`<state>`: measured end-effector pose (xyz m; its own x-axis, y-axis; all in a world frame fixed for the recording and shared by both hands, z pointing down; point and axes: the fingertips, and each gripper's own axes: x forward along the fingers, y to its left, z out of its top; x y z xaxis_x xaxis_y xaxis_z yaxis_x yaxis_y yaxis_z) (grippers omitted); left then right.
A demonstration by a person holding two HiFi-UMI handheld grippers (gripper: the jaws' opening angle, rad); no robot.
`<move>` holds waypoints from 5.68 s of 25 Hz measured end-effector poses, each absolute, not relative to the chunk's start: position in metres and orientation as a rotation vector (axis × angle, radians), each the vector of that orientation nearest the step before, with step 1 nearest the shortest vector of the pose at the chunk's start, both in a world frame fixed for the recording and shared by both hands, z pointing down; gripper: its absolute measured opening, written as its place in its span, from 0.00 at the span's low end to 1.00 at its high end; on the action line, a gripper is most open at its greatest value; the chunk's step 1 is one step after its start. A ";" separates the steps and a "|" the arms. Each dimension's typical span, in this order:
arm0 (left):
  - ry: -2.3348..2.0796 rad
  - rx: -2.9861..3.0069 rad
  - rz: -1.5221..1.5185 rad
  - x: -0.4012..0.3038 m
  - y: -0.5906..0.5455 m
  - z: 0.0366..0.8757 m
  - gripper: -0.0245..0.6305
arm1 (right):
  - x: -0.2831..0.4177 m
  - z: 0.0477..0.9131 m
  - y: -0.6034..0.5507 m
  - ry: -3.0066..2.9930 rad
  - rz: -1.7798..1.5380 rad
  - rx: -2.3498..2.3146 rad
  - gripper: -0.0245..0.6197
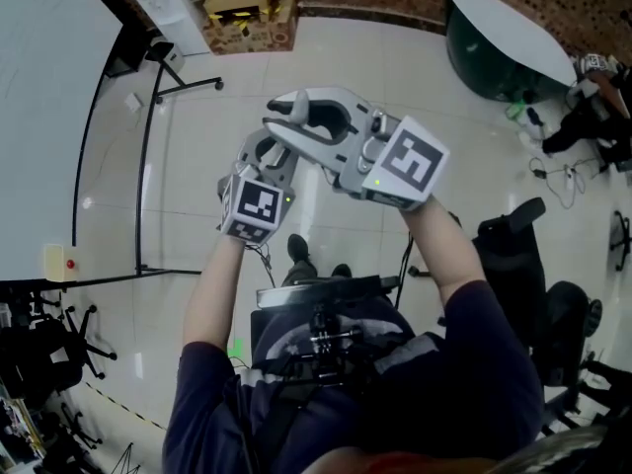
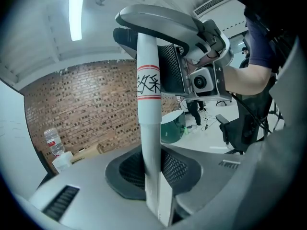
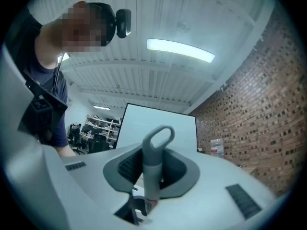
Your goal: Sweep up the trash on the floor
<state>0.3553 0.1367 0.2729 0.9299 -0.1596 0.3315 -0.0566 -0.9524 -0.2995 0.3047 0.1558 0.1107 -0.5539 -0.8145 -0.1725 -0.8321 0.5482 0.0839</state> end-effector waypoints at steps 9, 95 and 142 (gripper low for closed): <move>0.040 -2.867 -0.418 0.368 0.056 0.275 0.13 | 0.307 0.116 0.061 2.738 0.127 -1.498 0.17; 1.393 -2.773 -0.947 0.108 -0.559 0.457 0.13 | 0.053 0.298 -0.528 3.219 -0.130 -0.017 0.17; 1.945 -2.715 -1.050 -0.132 -0.548 0.623 0.23 | -0.191 0.470 -0.523 3.507 -0.230 0.390 0.17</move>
<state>-0.1323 -0.5481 0.6230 0.2280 -0.7288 0.6457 -0.9397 -0.3384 -0.0501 -0.1910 -0.5226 0.4696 -0.8997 0.2353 0.3678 0.1852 0.9685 -0.1664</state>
